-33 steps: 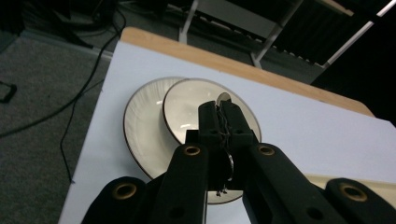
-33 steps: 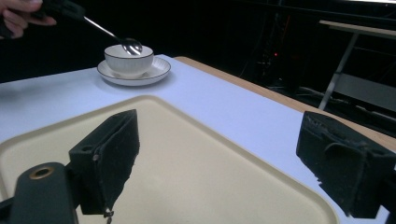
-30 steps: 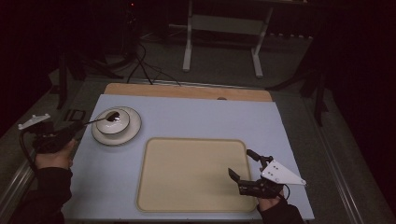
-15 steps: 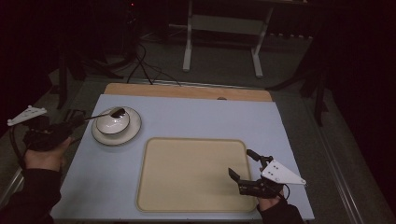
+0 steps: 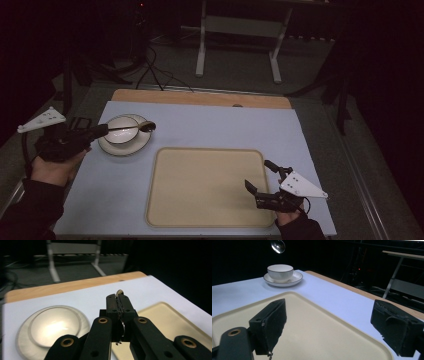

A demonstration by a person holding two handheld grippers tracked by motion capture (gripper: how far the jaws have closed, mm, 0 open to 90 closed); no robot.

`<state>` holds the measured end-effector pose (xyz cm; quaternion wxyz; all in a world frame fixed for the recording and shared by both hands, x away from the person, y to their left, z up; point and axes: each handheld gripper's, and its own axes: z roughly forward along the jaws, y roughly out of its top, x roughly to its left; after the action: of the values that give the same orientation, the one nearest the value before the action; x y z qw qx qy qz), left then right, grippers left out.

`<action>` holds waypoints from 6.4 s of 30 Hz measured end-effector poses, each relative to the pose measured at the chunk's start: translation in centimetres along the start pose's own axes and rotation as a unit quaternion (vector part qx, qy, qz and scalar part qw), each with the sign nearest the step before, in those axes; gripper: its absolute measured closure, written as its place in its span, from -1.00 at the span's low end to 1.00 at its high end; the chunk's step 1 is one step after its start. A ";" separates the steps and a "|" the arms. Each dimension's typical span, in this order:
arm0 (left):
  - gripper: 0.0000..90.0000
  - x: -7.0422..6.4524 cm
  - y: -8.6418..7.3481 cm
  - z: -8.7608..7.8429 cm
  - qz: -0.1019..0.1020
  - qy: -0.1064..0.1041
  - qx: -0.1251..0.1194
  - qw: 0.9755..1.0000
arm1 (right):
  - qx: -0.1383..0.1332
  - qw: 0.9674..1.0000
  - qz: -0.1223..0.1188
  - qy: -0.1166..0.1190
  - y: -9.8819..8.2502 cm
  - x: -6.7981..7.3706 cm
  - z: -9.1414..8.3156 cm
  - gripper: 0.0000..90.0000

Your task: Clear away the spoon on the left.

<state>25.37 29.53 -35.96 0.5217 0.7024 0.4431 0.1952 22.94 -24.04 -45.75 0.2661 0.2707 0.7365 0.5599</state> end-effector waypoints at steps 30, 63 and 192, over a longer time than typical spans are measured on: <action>0.99 -3.5 1.4 2.4 0.103 -0.145 0.068 0.982 | -0.003 1.000 -0.002 0.003 0.0 0.1 0.0 -0.70; 0.99 -7.0 0.5 7.4 0.185 -0.270 0.235 0.915 | -0.001 1.000 -0.005 0.009 0.0 0.1 0.0 -0.70; 0.70 -8.1 -8.1 27.2 0.030 -0.144 0.277 0.950 | 0.007 1.000 0.004 0.023 -0.2 0.0 0.1 -0.70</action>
<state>37.75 8.11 -52.10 0.3587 0.8529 0.3787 -0.0225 23.04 -24.04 -45.95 0.2449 0.2627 0.7454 0.5616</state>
